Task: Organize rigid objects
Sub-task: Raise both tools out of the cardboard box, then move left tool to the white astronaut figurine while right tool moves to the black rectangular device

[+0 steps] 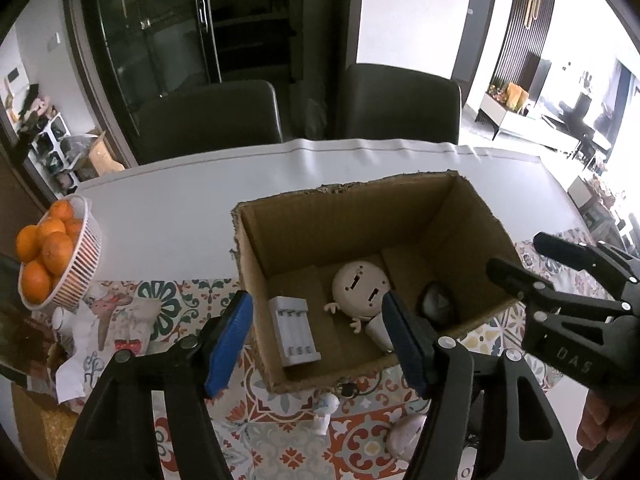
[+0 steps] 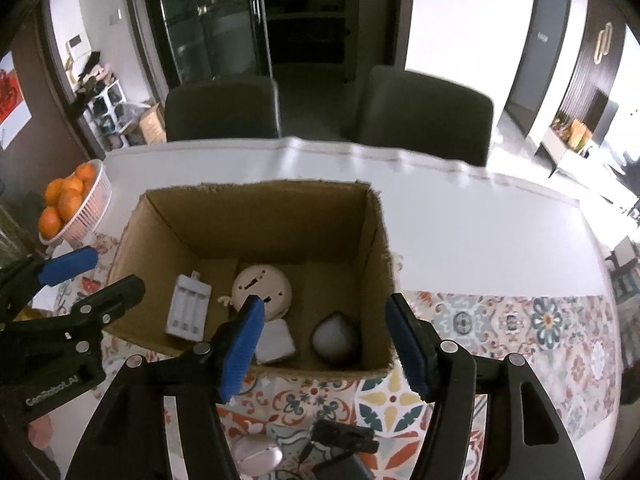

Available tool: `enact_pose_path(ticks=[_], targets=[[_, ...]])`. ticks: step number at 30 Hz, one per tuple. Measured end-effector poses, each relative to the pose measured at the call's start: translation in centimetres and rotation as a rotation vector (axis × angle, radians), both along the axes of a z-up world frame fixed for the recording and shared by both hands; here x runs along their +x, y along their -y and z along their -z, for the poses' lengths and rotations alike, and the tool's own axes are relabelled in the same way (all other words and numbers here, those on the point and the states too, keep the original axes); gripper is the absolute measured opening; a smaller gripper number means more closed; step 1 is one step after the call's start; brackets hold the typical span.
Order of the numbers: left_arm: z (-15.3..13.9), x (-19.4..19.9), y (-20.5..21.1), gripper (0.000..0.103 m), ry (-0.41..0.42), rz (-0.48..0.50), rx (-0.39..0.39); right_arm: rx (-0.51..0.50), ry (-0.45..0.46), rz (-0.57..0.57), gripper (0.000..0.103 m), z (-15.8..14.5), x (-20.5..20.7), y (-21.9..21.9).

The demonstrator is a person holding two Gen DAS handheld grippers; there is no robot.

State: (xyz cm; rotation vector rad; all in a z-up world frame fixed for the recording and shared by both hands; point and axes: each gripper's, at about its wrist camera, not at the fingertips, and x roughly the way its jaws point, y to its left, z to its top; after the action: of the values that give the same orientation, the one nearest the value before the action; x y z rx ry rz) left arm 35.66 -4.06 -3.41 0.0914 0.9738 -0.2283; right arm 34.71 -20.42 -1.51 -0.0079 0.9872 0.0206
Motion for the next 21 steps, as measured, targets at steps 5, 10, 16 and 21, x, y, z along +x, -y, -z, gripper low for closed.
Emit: enact_pose_path(ticks=[5,10,16,21], targets=[[-1.2,-1.5,-0.1,0.068,0.038,-0.007,-0.001,-0.005,0.062,0.024,0.069,-1.6,-1.7,0.3],[-2.0,-3.2,0.0,0.07,0.074,-0.006,0.001,-0.019,0.108,0.037,0.072,-3.0,-3.5,0.5],[-2.3,-4.8,-0.1,0.07,0.091,-0.006,0.007,-0.029,0.132,0.059,0.077,-3.5,-5.3,0.6],[-1.5,-6.1,-0.2,0.07,0.089,-0.005,0.012,-0.037,0.141,0.061,0.079,-3.1,-6.6,0.4]])
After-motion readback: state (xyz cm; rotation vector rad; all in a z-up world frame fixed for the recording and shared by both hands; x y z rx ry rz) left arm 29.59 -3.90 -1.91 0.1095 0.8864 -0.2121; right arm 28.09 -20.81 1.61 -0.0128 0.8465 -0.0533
